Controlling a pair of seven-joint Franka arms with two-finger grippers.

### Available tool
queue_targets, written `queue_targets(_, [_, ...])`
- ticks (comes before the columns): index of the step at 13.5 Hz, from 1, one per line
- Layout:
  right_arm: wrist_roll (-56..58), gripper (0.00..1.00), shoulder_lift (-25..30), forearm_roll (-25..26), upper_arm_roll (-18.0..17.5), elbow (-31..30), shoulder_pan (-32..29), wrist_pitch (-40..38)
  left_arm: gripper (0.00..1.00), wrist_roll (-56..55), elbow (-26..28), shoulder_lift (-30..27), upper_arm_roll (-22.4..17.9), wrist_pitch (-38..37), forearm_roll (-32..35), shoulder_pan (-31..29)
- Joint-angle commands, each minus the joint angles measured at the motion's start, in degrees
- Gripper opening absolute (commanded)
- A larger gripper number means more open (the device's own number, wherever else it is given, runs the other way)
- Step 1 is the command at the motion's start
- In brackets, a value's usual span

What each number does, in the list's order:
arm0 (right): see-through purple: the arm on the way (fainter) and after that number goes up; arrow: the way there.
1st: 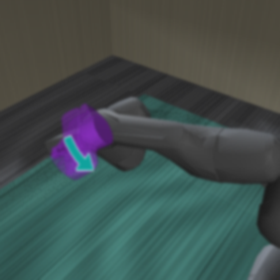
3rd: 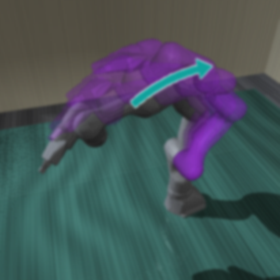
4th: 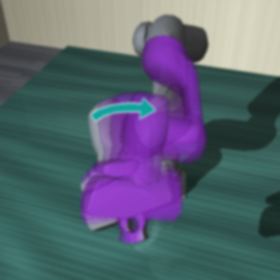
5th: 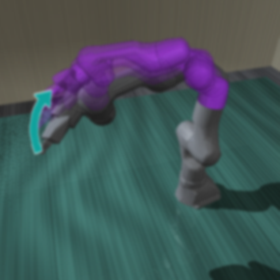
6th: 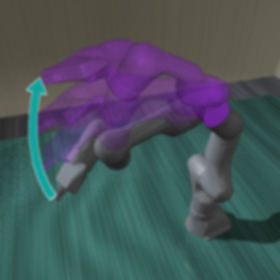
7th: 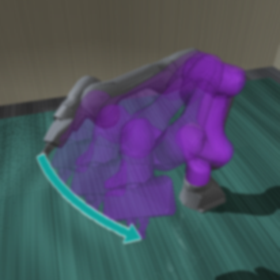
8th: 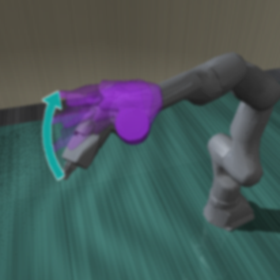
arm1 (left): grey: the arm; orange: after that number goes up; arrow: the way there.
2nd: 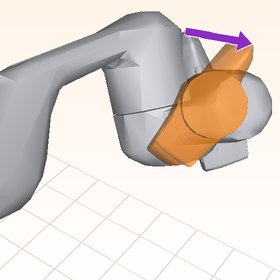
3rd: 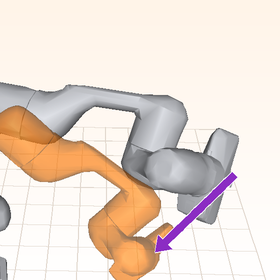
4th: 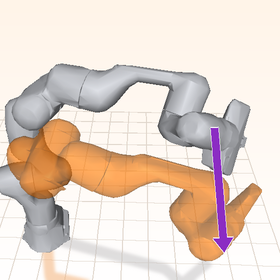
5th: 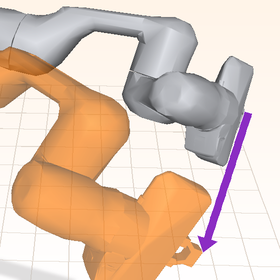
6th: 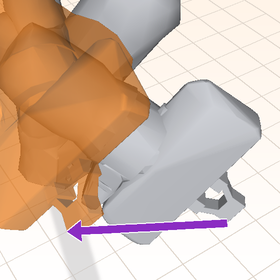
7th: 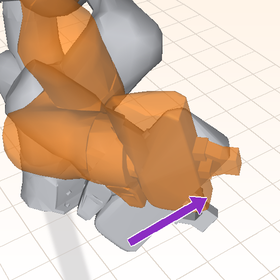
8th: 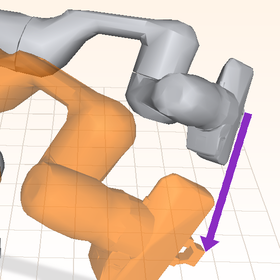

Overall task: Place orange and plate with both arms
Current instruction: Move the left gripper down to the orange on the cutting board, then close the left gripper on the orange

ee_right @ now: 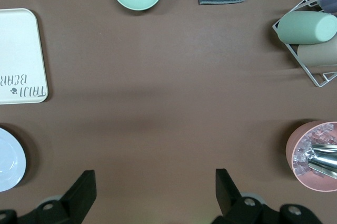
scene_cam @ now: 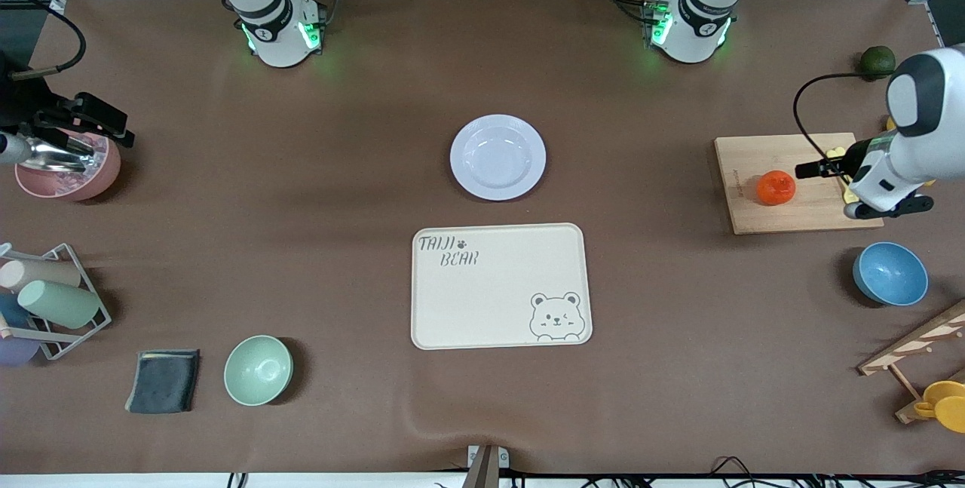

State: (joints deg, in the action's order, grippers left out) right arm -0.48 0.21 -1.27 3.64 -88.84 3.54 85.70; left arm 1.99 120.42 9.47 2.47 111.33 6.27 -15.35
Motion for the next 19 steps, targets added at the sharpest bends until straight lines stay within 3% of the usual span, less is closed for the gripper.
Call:
queue_targets(1, [-0.3, 1.00, 0.8, 1.1, -0.4, -0.2, 0.9, -0.2, 1.00, 0.6, -0.6, 4.2, 0.5, 2.4, 2.7, -1.3])
queue_targets(5, [-0.3, 1.00, 0.9, 1.1, -0.3, -0.3, 1.3, -0.7, 1.00, 0.5, -0.6, 8.2, 0.6, 4.6, 2.7, -1.5])
queue_targets(19, [-0.3, 1.00, 0.5, 0.6, -0.5, -0.6, 3.6, -0.7, 1.00, 0.1, -1.0, 13.3, 0.8, 5.7, -0.4, -1.7])
